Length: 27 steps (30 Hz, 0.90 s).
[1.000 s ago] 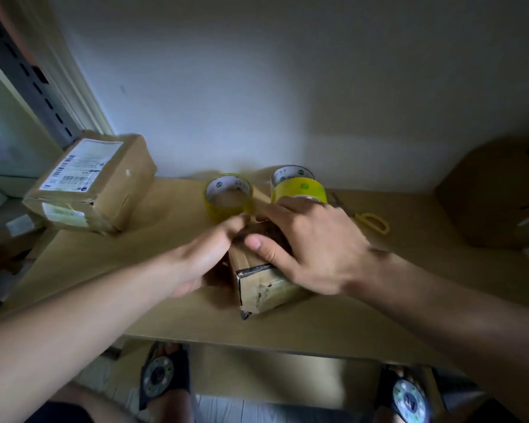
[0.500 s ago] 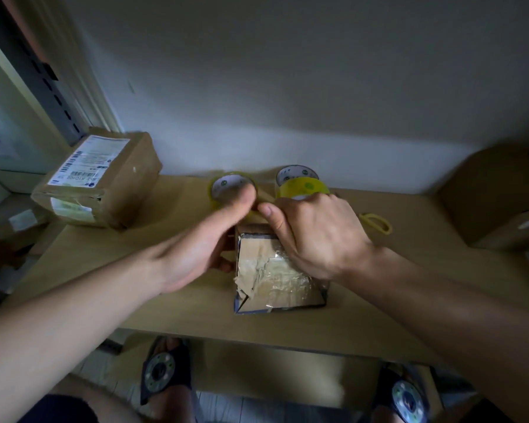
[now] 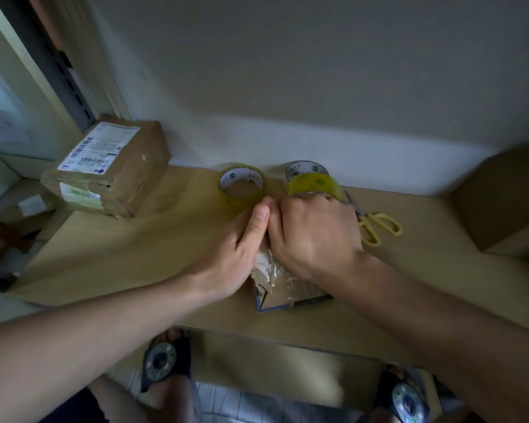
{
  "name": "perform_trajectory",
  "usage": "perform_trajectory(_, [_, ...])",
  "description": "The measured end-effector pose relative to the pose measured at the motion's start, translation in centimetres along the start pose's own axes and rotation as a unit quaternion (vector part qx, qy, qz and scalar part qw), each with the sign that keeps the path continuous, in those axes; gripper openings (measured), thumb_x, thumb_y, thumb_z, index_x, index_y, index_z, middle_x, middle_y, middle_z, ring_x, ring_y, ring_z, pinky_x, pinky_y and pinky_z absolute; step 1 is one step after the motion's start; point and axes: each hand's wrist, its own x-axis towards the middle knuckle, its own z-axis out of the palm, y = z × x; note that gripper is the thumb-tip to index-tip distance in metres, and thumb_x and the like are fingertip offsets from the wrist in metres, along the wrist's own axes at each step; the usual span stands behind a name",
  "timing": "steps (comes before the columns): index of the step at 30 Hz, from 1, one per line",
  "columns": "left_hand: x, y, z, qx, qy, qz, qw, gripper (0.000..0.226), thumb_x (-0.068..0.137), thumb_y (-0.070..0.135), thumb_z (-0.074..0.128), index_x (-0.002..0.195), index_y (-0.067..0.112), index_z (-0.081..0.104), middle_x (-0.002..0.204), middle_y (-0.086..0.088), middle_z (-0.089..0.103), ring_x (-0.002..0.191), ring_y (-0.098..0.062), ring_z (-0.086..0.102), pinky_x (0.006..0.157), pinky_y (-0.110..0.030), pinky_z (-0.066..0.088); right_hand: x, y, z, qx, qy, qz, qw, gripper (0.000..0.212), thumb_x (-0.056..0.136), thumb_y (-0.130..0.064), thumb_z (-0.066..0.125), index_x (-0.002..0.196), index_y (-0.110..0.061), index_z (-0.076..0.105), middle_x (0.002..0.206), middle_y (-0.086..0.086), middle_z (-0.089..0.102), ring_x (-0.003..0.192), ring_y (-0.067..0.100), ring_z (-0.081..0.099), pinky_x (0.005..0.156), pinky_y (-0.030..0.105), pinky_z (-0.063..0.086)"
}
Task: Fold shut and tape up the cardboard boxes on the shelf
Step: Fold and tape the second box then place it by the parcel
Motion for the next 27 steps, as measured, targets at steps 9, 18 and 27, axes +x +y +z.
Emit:
perform_trajectory(9, [0.1, -0.7, -0.5, -0.005, -0.012, 0.024, 1.000, 0.035, 0.105, 0.049, 0.031, 0.115, 0.033, 0.061, 0.113, 0.030, 0.068, 0.118, 0.017, 0.054, 0.098, -0.004, 0.036, 0.9, 1.2, 1.0, 0.050, 0.007, -0.084, 0.995, 0.057, 0.106, -0.047, 0.029, 0.067, -0.018, 0.058, 0.055, 0.007, 0.061, 0.046, 0.033, 0.057, 0.049, 0.028, 0.027])
perform_trajectory(18, [0.3, -1.3, -1.1, 0.033, -0.035, 0.068, 0.997, 0.061, 0.104, 0.050, 0.035, 0.118, -0.003, 0.060, 0.117, -0.020, 0.066, 0.117, -0.028, 0.062, 0.103, -0.036, 0.049, 0.0, 3.1, 0.6, 0.056, -0.013, -0.083, 0.995, 0.061, 0.104, -0.053, 0.017, 0.089, -0.021, 0.067, 0.076, 0.003, 0.067, 0.067, 0.030, 0.064, 0.052, 0.033, 0.043])
perform_trajectory(27, [0.4, -1.2, -1.8, 0.079, -0.054, 0.075, 0.993, 0.064, 0.101, 0.060, 0.031, 0.106, 0.000, 0.054, 0.099, -0.020, 0.058, 0.102, -0.038, 0.055, 0.095, -0.050, 0.044, 0.1, 5.7, 0.6, 0.133, 0.015, -0.109, 0.985, 0.044, 0.105, -0.043, 0.042, 0.083, -0.010, 0.062, 0.070, 0.007, 0.063, 0.054, 0.038, 0.057, 0.047, 0.039, 0.046])
